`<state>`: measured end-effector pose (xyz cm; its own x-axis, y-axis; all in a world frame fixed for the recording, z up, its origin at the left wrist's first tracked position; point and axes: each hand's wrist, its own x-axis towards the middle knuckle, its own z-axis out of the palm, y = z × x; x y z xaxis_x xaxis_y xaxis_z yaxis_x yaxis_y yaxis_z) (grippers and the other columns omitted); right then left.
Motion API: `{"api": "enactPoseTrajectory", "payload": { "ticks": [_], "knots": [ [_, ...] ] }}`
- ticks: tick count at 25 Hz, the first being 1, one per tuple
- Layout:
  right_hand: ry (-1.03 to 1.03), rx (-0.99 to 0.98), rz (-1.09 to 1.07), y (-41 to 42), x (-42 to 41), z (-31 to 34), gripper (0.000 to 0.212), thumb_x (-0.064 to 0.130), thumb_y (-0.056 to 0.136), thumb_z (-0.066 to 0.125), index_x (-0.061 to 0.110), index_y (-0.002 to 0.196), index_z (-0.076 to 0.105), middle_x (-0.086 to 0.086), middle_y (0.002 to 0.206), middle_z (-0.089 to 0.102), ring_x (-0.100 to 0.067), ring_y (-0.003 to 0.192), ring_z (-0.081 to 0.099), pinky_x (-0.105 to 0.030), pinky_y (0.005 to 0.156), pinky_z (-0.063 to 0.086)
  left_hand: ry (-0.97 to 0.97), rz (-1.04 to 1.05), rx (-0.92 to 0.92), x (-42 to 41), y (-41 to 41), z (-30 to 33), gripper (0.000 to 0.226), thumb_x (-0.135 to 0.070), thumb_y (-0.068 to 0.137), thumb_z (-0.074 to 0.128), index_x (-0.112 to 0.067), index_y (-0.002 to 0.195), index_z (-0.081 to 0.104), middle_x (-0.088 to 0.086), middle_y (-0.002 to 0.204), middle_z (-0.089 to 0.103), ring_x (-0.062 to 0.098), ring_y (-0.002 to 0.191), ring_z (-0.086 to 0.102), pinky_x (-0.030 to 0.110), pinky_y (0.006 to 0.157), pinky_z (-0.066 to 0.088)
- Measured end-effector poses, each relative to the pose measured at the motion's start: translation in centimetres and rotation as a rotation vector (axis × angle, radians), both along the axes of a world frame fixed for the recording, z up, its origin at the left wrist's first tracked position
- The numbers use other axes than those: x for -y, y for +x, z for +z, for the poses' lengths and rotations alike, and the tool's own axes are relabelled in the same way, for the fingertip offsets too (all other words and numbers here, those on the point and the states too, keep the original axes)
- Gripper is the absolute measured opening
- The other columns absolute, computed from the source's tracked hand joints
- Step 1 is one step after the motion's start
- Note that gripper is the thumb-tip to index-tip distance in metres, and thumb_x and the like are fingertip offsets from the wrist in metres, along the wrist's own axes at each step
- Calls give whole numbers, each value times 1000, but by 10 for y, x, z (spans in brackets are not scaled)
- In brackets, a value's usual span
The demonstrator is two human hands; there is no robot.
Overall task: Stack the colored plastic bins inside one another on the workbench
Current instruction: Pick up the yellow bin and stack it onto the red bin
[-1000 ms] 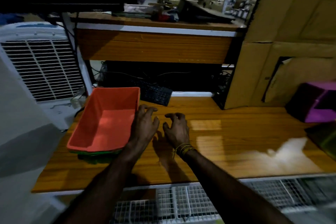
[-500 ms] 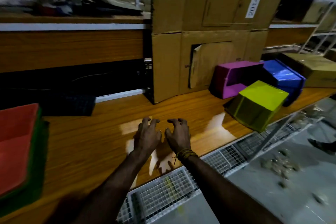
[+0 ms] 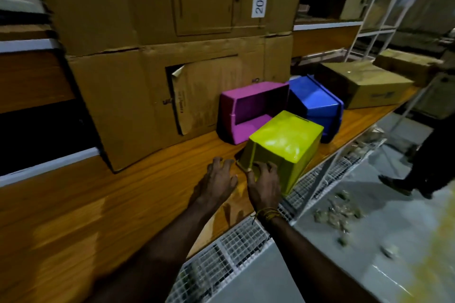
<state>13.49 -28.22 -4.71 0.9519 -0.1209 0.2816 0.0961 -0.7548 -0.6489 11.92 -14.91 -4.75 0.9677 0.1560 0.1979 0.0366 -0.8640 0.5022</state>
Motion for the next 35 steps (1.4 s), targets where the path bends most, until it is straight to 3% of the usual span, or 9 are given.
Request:
{"api": "enactPoseTrajectory", "payload": {
  "ticks": [5, 11, 13, 16, 19, 22, 26, 32, 35],
  "knots": [
    [-116, 43, -90, 71, 66, 7, 31, 44, 88, 58, 26, 111, 67, -14, 135, 50, -35, 126, 46, -48, 99, 40, -124, -99, 7, 74, 96, 15, 50, -40, 90, 55, -22, 137, 48, 17, 144, 36, 38, 125, 47, 41, 102, 42],
    [45, -123, -111, 116, 101, -2, 41, 49, 92, 52, 21, 121, 62, -26, 148, 29, -40, 137, 33, -47, 103, 38, -168, -30, -124, 91, 161, 9, 65, -48, 88, 61, -24, 144, 40, 29, 157, 10, 44, 145, 20, 44, 116, 27],
    [172, -177, -44, 123, 102, -5, 45, 47, 93, 54, 17, 126, 57, -29, 140, 33, -44, 127, 43, -44, 99, 41, -185, -9, -177, 88, 169, 4, 68, -54, 84, 63, -25, 143, 42, 28, 153, 20, 44, 140, 29, 44, 113, 32],
    [223, -175, -63, 121, 97, -7, 46, 44, 92, 57, 16, 128, 54, -25, 127, 42, -44, 115, 50, -43, 94, 42, -232, 32, -121, 86, 166, 7, 55, -49, 80, 68, -24, 128, 56, 20, 128, 45, 39, 118, 51, 35, 99, 41],
    [210, -182, -165, 109, 92, -6, 52, 43, 88, 61, 20, 134, 49, -25, 135, 39, -45, 118, 47, -45, 95, 42, -279, 61, -58, 84, 143, 15, 42, -39, 77, 73, -21, 114, 61, 14, 118, 45, 35, 109, 54, 34, 93, 43],
    [180, -191, -199, 88, 84, -6, 52, 39, 84, 63, 23, 132, 51, -24, 138, 38, -47, 119, 46, -49, 96, 45, -186, 48, 8, 79, 106, 13, 40, -42, 76, 72, -24, 110, 62, 10, 119, 44, 35, 107, 54, 37, 89, 45],
    [146, -112, -163, 40, 58, -4, 39, 35, 82, 65, 24, 119, 61, -19, 132, 43, -42, 119, 46, -48, 91, 47, -52, 74, -2, 57, 52, 12, 40, -45, 81, 62, -33, 118, 60, 11, 138, 42, 37, 118, 48, 41, 88, 45],
    [171, -84, -124, -64, -4, -3, 35, 36, 81, 65, 27, 115, 63, -16, 129, 47, -39, 116, 51, -43, 88, 48, -64, 147, -13, -2, -54, 21, 41, -52, 76, 51, -32, 110, 64, 9, 126, 52, 34, 117, 47, 39, 84, 44],
    [158, -79, -49, -113, -41, -6, 36, 39, 81, 64, 29, 116, 62, -15, 129, 47, -38, 116, 51, -42, 89, 49, -72, 251, 40, -40, -106, 20, 30, -49, 80, 59, -32, 104, 65, 11, 122, 52, 34, 114, 47, 38, 82, 43]
  ]
}}
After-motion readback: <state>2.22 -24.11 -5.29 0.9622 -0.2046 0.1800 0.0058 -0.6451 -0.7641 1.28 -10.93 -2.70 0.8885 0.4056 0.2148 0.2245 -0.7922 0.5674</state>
